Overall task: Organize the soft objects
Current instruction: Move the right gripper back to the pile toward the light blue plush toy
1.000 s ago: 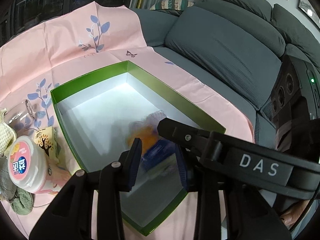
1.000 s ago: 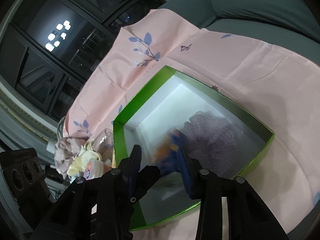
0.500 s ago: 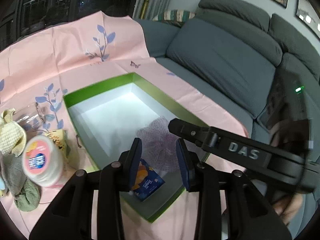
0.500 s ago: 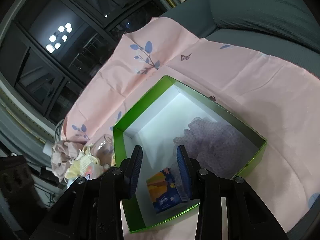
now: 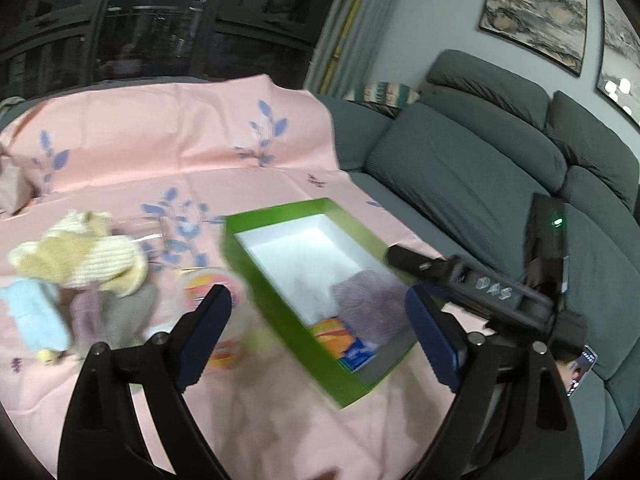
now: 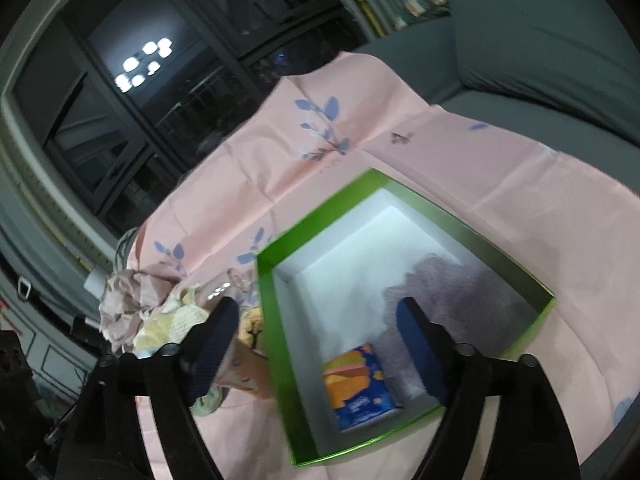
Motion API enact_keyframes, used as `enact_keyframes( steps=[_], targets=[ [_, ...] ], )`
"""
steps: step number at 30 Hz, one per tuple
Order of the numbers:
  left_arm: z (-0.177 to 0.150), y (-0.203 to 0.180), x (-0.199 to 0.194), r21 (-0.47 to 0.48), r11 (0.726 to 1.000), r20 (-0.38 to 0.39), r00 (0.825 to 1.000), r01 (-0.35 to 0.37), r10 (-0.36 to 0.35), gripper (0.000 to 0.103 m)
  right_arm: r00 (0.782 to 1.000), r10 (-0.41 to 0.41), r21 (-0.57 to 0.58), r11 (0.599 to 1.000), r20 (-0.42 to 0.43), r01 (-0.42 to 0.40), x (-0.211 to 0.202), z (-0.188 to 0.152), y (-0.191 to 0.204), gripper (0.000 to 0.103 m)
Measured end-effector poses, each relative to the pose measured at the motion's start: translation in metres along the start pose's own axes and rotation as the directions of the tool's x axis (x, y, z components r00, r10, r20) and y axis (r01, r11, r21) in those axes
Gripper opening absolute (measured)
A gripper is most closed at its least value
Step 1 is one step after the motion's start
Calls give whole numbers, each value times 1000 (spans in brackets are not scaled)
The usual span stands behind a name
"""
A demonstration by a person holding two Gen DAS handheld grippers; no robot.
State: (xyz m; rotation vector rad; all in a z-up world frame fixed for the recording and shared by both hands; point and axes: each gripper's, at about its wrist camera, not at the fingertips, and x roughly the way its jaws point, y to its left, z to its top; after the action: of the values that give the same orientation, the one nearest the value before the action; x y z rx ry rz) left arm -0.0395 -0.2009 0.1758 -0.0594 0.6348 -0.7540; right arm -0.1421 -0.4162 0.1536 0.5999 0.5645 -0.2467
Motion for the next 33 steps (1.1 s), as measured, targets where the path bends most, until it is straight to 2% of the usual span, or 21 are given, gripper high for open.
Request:
enact_keyframes(
  steps=[3, 6, 9, 13, 15, 19, 23, 25, 29, 33],
  targets=[
    [-7, 24, -18, -30, 997, 14, 997, -74, 74, 89, 999, 32, -69, 997, 7, -31, -2, -3, 23, 88],
    [-15, 53, -30, -111, 989, -3, 996, -93, 93, 95, 998, 58, -137, 989, 5, -57, -4, -9, 47, 98],
    [-25, 85, -42, -205, 973, -5, 994, -107, 108, 99, 995, 98, -204, 974, 7, -94, -8, -17, 71, 98],
    [-42, 123, -59, -319, 935, -9, 987, -155, 161, 101, 993, 118, -274, 955, -8, -116, -8, -29, 100, 103],
    [-51, 141, -64, -361, 909, -23, 977, -206, 212, 101, 992, 124, -298, 946, -19, -124, -5, -34, 111, 103],
    [-66, 168, -69, -408, 860, -39, 947, -306, 318, 101, 990, 124, -332, 933, -68, -140, 5, -48, 132, 103],
    [-78, 185, -69, -455, 834, -70, 946, -313, 317, 101, 989, 100, -396, 908, -108, -135, 18, -66, 152, 103],
    [-81, 189, -69, -467, 824, -72, 942, -322, 327, 101, 988, 97, -417, 898, -121, -139, 23, -75, 160, 103],
    [-86, 197, -72, -450, 812, -97, 924, -372, 370, 101, 984, 94, -430, 890, -152, -151, 33, -86, 170, 103],
    [-90, 205, -74, -452, 817, -98, 930, -359, 355, 100, 982, 79, -441, 885, -171, -148, 41, -96, 179, 103]
  ],
)
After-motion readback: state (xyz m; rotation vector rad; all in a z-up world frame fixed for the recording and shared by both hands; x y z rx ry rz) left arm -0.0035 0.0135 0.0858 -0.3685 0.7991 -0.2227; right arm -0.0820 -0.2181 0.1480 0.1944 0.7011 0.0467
